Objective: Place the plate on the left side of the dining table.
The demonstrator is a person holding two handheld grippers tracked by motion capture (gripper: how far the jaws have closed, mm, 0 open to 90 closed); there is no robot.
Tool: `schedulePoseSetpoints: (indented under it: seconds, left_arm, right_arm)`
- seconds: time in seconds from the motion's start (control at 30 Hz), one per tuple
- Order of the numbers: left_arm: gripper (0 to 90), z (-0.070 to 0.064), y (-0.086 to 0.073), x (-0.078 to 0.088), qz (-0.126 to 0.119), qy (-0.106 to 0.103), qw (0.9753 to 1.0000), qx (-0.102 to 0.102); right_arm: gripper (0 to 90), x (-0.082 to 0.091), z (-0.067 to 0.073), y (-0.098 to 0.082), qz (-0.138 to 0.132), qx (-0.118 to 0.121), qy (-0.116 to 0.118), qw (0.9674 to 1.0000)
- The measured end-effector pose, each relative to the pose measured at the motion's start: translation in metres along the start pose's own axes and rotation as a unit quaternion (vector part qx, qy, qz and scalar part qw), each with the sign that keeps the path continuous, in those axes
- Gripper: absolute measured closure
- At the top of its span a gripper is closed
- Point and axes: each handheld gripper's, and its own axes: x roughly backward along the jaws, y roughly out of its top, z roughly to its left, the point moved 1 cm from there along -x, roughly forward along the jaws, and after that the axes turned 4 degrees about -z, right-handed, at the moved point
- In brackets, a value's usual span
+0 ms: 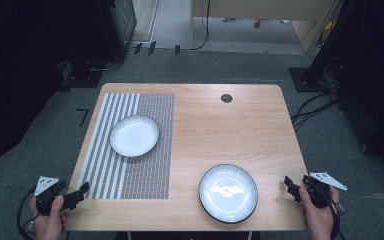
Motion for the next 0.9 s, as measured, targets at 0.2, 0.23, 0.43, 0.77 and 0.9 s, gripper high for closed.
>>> schedulePoseSetpoints:
  seconds: [0.2, 0.23, 0.43, 0.77, 0.9]
  left_arm:
    - [13.1, -0.004, -0.003, -0.006, 0.018, 0.003, 0.9997, -0.016]
    - [13.1, -0.004, -0.004, -0.006, 0.021, 0.003, 0.9996, -0.018]
    - [13.1, -0.006, -0.006, -0.008, 0.024, 0.01, 0.999, -0.036]
    - [13.3, -0.011, -0.007, -0.01, 0.026, 0.021, 0.9974, -0.063]
    - [13.4, -0.011, -0.007, -0.01, 0.026, 0.02, 0.9973, -0.065]
  right_arm:
    - [23.7, -0.001, 0.003, 0.0, 0.005, 0.016, -0.008, 0.9998]
    - [23.1, -0.002, 0.006, 0.0, 0.009, 0.026, -0.013, 0.9995]
    - [18.4, -0.005, 0.012, -0.001, 0.02, 0.056, -0.024, 0.9979]
    - [17.1, -0.005, 0.012, -0.001, 0.022, 0.055, -0.024, 0.9979]
    - [16.6, -0.005, 0.012, -0.001, 0.022, 0.055, -0.025, 0.9979]
